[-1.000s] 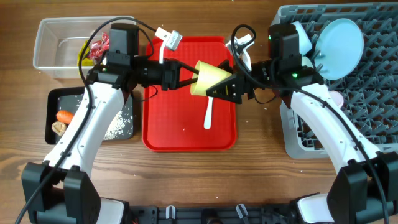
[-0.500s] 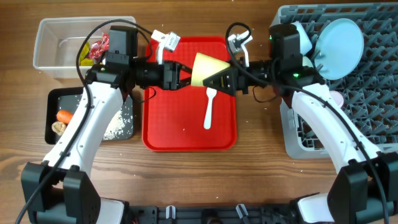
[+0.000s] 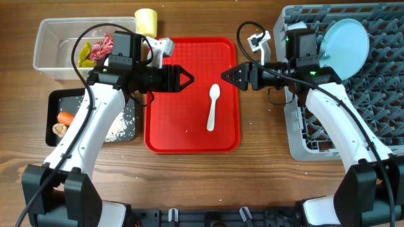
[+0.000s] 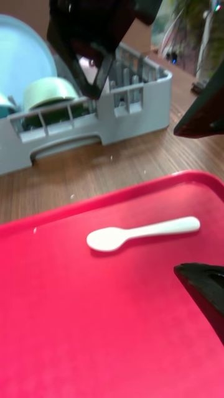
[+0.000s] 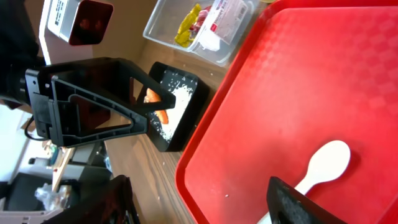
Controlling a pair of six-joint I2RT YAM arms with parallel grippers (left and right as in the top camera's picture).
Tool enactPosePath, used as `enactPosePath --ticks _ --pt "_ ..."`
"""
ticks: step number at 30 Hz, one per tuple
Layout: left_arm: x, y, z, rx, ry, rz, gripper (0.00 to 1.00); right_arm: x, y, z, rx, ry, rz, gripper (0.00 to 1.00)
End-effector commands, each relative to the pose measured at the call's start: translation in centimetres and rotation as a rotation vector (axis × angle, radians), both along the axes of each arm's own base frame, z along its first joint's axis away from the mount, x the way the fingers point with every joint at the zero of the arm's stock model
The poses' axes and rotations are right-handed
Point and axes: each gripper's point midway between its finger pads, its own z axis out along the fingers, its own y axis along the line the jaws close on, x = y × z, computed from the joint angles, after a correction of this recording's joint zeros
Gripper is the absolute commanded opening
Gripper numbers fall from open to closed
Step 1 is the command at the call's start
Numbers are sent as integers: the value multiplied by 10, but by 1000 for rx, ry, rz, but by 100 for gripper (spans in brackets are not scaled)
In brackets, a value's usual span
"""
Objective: Sort waste into correct bins and load items into the dishwasher rack
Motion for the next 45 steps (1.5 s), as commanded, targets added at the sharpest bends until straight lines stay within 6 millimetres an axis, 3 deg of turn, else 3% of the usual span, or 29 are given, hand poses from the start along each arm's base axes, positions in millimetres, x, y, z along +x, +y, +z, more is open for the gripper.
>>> enactPosePath --ticks 1,3,5,6,7,8,9,11,12,14,15,17,20,24,27,33,38,45 --pt "15 17 -11 124 -43 68 65 4 -4 -3 -36 -15 -24 82" --pt "32 39 -11 245 -79 177 64 7 -7 -6 -56 -16 -44 90" --pt "80 81 32 449 -254 365 73 9 -9 -8 -69 -13 -61 98" --pt "98 89 44 497 -299 401 77 10 -9 -9 -73 -8 -67 99" --pt "136 97 53 542 -361 430 84 11 -11 -10 -80 1 -80 99" --pt "159 99 51 565 -386 435 90 11 -11 -11 -84 4 -83 99" --pt "195 100 43 604 -419 411 96 9 -12 -14 -91 17 -85 100" --pt "260 105 3 779 -467 331 100 4 -19 -26 -150 48 -99 100" --pt "279 109 -18 836 -478 290 100 4 -23 -32 -181 62 -115 100" --pt "295 120 -57 827 -456 281 100 5 -30 -39 -231 73 -147 99" --pt "300 133 -67 806 -447 290 99 6 -31 -39 -233 72 -150 100" --pt "302 168 -72 745 -420 314 94 6 -31 -39 -232 70 -150 100" --pt "300 181 -76 671 -391 319 91 9 -30 -37 -224 61 -158 100" --pt "294 152 -102 627 -354 232 88 12 -30 -36 -218 65 -175 99" --pt "293 132 -106 625 -360 197 87 13 -32 -37 -228 63 -184 99" --pt "277 137 -120 638 -278 174 82 14 -33 -37 -234 61 -188 99" --pt "259 133 -132 645 -198 138 65 14 -33 -37 -234 61 -189 100" --pt "222 106 -149 658 -63 40 45 14 -33 -37 -232 61 -190 100"
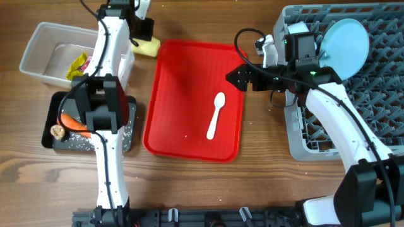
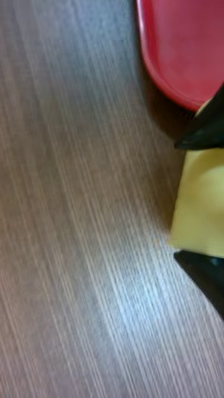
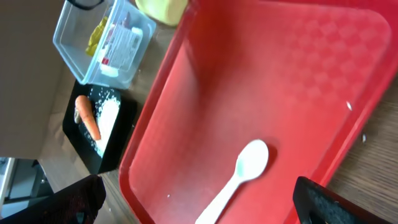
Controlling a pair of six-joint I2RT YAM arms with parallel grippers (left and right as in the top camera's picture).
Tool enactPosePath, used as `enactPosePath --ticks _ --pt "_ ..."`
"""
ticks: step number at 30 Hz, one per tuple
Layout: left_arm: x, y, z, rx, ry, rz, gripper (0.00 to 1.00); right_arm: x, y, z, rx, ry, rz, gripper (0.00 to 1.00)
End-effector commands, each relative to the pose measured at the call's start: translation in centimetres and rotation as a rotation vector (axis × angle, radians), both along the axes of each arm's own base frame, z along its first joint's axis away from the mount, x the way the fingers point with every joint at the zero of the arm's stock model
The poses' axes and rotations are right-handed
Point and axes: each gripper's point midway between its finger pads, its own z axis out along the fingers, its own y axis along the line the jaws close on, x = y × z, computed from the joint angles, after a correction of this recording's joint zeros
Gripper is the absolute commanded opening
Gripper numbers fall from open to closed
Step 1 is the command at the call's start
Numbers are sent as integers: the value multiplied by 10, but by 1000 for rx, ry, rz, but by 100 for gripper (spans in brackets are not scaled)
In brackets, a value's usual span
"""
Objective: Sort waste into correct bins and load items into the dishwasher rack
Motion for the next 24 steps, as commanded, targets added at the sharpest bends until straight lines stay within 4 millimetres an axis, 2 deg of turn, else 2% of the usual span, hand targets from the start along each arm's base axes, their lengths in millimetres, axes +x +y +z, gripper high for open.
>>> enactPosePath --ticks 1,3,4,7,10,11,14,17,18,19,20,24 --pt "-21 -25 -23 -8 100 -44 41 2 -1 2 -4 -7 -12 99" --pt "-31 -30 -27 -5 138 -54 37 2 -1 2 -4 -7 -12 99" --pt "-36 -33 -28 -2 160 -60 29 2 -1 2 -4 -6 -12 99" --pt "-49 -36 -32 3 210 -68 25 2 -1 2 -4 -7 -12 99" --pt "-69 -35 -35 -5 301 -20 27 2 -1 2 -3 -6 -12 100" --pt "-74 -34 -35 -11 325 9 30 2 -1 2 -3 -6 -12 100" --pt "-93 -32 -32 -20 405 77 36 2 -1 1 -3 -5 -12 99" --pt "-108 -30 -25 -23 460 109 38 2 -1 1 -4 -5 -11 99" --pt "-113 -30 -21 -25 475 128 27 2 -1 1 -3 -5 -12 99" --pt "-116 -32 -16 -35 484 135 8 2 -1 2 -3 -5 -11 100" --pt "-118 -34 -13 -49 491 131 4 2 -1 2 -3 -5 -11 99" --pt "-117 -40 4 -94 471 141 4 1 0 2 10 4 -12 100"
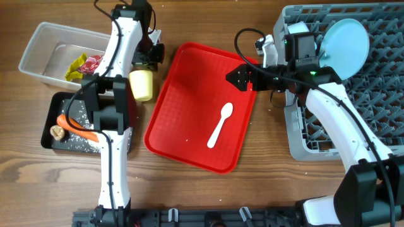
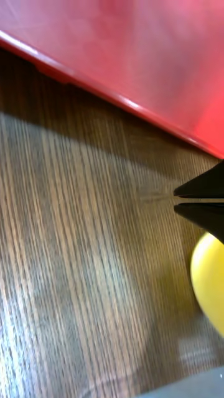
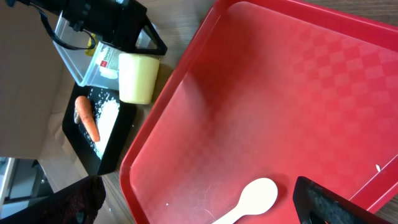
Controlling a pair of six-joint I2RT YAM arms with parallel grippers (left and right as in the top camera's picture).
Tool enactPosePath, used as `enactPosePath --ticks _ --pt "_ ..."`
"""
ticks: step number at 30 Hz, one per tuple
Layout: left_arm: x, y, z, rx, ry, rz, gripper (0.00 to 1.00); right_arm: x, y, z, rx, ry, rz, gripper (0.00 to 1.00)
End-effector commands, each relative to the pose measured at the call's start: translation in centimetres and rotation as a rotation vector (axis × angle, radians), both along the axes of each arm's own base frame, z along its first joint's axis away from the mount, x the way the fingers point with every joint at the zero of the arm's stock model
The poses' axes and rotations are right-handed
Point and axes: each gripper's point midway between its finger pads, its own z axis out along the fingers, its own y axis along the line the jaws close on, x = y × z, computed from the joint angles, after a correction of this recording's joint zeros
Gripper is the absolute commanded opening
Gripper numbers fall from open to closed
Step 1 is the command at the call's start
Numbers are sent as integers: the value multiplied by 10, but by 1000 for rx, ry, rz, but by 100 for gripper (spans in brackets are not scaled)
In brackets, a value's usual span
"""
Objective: Sort waste into correct bins and load items into the dishwasher rack
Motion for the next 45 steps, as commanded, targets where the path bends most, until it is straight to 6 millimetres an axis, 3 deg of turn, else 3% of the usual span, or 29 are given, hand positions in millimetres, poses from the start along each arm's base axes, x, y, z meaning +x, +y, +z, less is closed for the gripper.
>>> enactPosePath --ticks 1,3,4,5,8,12,17,20,23,28,31,32,38,45 --pt "6 -11 41 -55 -72 30 4 1 0 3 14 10 -19 99" --pt "9 -12 60 -64 -109 28 4 1 0 3 14 11 -19 99" --pt "11 -12 70 -66 -133 21 12 1 0 3 17 11 -17 100" --pt "14 -12 79 -63 -166 2 29 1 0 3 17 11 -17 99" --pt "12 -10 79 -42 -184 -139 49 1 0 3 17 11 -17 100" --pt "-8 2 74 75 -120 -338 59 1 0 3 17 10 -17 99" --pt "-17 -1 59 60 -71 -463 56 1 0 3 17 11 -16 100" --pt "-21 -4 56 50 -53 -490 63 1 0 3 17 11 -17 99" --pt "-32 -12 40 -12 11 -508 63 1 0 3 17 12 -17 100" --pt "-45 -19 34 -47 66 -564 58 0 0 2 15 18 -16 99" --pt "-56 -17 36 -52 114 -562 42 -1 0 2 14 20 -17 100" --pt "-62 -16 37 -53 140 -553 36 -1 0 2 14 22 -17 100" --pt "-62 -16 37 -27 160 -413 42 -1 0 1 14 22 -17 100" --pt "-60 -5 36 88 181 -231 38 -2 0 1 13 26 -17 99"
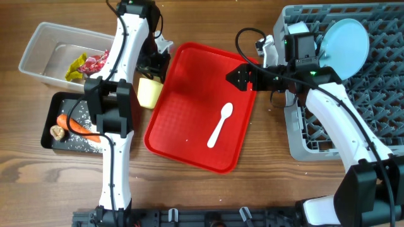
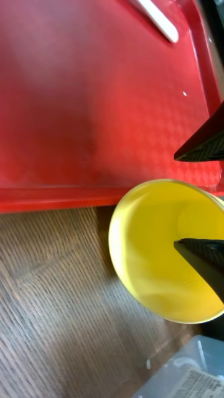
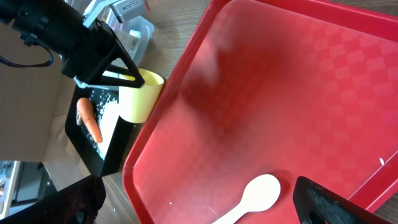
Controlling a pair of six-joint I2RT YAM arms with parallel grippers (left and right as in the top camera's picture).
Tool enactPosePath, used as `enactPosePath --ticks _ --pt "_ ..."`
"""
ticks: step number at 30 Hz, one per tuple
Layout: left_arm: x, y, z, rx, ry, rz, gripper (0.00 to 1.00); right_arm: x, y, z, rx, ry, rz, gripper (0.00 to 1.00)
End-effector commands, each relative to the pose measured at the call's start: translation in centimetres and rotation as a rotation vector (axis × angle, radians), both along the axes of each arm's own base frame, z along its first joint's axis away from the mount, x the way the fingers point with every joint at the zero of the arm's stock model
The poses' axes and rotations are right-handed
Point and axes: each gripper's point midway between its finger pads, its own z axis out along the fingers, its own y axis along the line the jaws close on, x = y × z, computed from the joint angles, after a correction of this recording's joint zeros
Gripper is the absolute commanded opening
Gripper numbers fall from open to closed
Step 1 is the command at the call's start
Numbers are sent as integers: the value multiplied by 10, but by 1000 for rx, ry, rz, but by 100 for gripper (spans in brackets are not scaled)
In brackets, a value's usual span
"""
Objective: Sort waste into correct bins and load items into the dishwasher rack
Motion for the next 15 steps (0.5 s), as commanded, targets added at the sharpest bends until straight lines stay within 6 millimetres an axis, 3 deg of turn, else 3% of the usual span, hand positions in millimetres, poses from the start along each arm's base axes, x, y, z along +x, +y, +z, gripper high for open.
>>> enactPosePath --ticks 1,6,13,15 --pt "1 10 -5 101 2 67 37 0 0 2 5 0 -1 100" --pt "-1 3 -3 111 -4 48 31 0 0 2 2 -2 -3 100" --pt "-4 -12 20 157 -72 0 34 0 0 2 3 -1 -3 100" --pt "-13 -7 14 183 -39 -7 36 0 0 2 2 -2 -3 100"
